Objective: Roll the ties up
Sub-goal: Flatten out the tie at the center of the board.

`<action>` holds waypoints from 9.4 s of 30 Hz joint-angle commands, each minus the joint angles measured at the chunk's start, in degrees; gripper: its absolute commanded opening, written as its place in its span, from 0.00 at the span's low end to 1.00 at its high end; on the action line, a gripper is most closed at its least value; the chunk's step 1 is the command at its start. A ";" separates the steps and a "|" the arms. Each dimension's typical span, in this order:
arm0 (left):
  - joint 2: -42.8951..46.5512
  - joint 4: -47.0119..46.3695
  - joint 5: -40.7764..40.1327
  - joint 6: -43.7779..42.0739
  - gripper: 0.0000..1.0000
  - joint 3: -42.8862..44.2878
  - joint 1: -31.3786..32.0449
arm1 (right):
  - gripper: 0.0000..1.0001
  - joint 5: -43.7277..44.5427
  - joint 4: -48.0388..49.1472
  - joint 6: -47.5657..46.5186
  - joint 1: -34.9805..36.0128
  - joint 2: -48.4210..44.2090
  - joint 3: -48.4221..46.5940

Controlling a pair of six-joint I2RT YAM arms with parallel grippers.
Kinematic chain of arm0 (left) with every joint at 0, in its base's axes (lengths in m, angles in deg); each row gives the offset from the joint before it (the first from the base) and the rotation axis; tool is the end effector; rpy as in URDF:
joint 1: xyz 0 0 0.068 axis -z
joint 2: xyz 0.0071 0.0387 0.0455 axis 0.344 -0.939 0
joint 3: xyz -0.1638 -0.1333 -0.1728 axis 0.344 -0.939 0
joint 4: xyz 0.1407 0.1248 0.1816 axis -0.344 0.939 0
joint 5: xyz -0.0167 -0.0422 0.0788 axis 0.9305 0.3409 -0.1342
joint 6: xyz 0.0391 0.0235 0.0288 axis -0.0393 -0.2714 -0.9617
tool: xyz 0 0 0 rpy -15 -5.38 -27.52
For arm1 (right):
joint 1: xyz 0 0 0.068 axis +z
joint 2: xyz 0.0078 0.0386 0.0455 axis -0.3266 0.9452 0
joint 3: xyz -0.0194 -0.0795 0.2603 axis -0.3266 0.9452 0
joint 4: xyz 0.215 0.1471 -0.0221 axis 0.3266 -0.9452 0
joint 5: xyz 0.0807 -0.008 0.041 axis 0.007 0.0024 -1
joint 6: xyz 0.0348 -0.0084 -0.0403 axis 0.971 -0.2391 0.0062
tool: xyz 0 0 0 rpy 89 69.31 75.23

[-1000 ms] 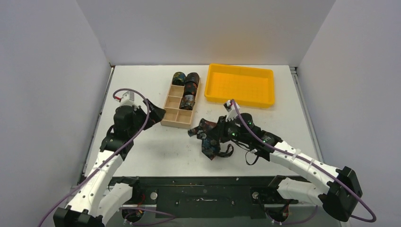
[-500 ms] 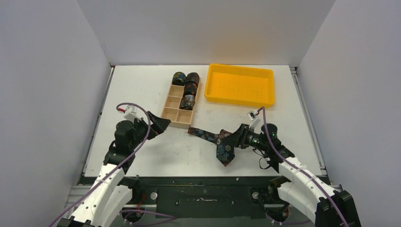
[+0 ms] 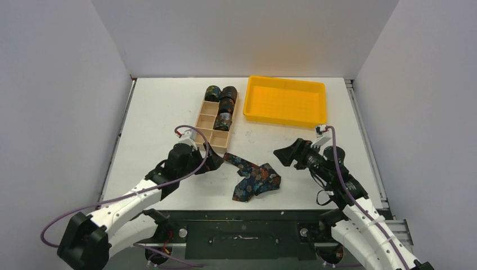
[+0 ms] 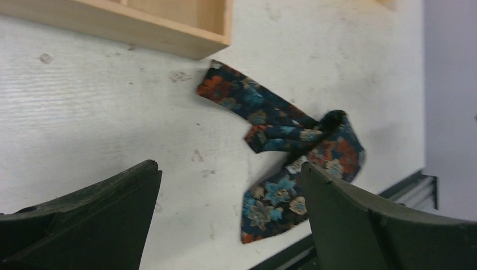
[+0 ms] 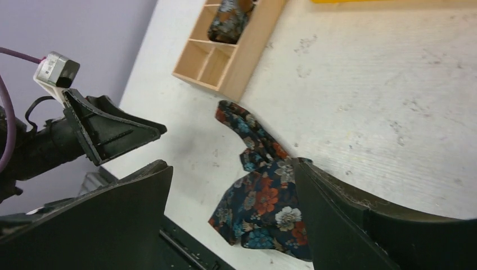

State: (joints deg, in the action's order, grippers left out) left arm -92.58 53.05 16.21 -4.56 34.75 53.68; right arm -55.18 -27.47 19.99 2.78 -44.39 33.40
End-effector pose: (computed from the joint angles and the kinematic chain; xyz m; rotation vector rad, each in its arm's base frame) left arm 0.1655 -0.1114 0.2168 -0.1878 2.1818 -0.8542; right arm 0.1433 0.0720 0.2651 0.0300 1.9814 1.0935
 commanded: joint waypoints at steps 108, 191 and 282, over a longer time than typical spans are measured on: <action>-51.47 -31.91 -71.06 -114.94 0.00 121.57 54.55 | 0.84 -8.68 20.90 -1.78 22.56 -11.92 5.43; -59.39 -19.17 -60.96 -82.06 0.00 127.82 60.29 | 0.90 64.27 7.55 -6.73 29.06 -18.92 -19.22; 20.75 33.93 -22.42 7.92 0.00 4.30 4.15 | 0.09 58.87 -3.15 -14.18 24.91 51.51 -22.85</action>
State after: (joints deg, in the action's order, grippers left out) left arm -72.45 91.63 -12.43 2.76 40.78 57.20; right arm 5.72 -30.00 4.12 31.05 16.33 7.37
